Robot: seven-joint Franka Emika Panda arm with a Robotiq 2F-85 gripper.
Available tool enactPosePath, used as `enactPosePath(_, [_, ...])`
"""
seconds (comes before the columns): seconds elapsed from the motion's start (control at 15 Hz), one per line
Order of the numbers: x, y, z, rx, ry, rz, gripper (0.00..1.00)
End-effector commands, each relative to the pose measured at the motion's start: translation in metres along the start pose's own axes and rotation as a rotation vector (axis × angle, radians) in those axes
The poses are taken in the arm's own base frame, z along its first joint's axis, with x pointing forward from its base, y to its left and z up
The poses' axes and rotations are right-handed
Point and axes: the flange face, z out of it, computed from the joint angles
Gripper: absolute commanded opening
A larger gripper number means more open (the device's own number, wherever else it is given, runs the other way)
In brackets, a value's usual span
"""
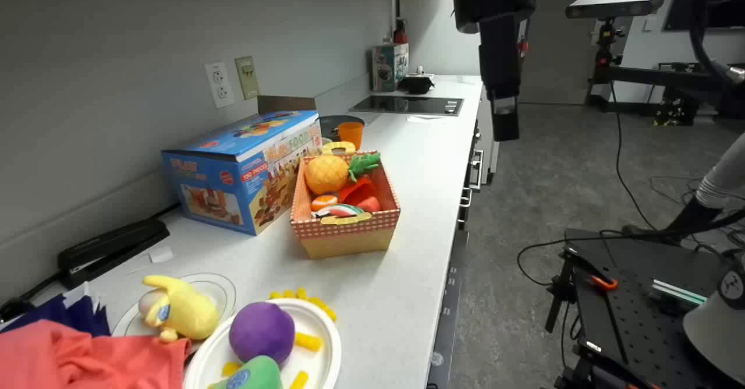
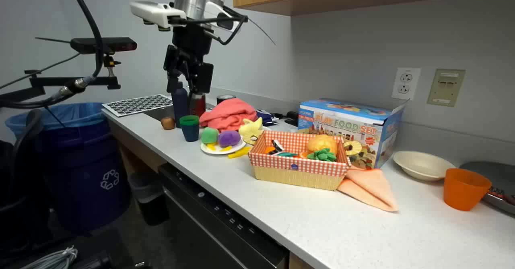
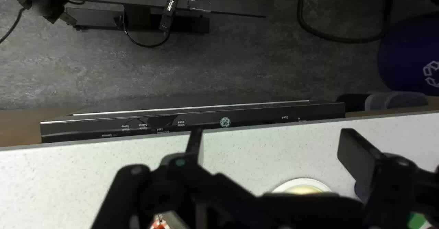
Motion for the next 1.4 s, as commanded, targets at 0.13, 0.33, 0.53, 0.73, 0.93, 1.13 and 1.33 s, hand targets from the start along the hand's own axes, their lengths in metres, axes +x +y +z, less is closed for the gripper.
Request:
enactPosePath(0.13, [0.0,0.0,0.0,0.0,-0.001,0.0,1.0])
enactPosePath(0.33, [0.0,0.0,0.0,0.0,-0.001,0.0,1.0])
enactPosePath(0.53, [0.0,0.0,0.0,0.0,-0.001,0.0,1.0])
enactPosePath(0.73, [-0.005,-0.002,-0.003,-0.023,-0.018,-0.007,1.0])
enactPosePath(0.93, [-0.014,-0.005,-0.017,-0.133,0.037,0.015,1.0])
enactPosePath(1.13, [-0.027,-0.012,-0.037,-0.243,0.095,0.039,1.0])
enactPosePath(1.33, [-0.038,-0.022,-0.06,-0.329,0.17,0.068,1.0])
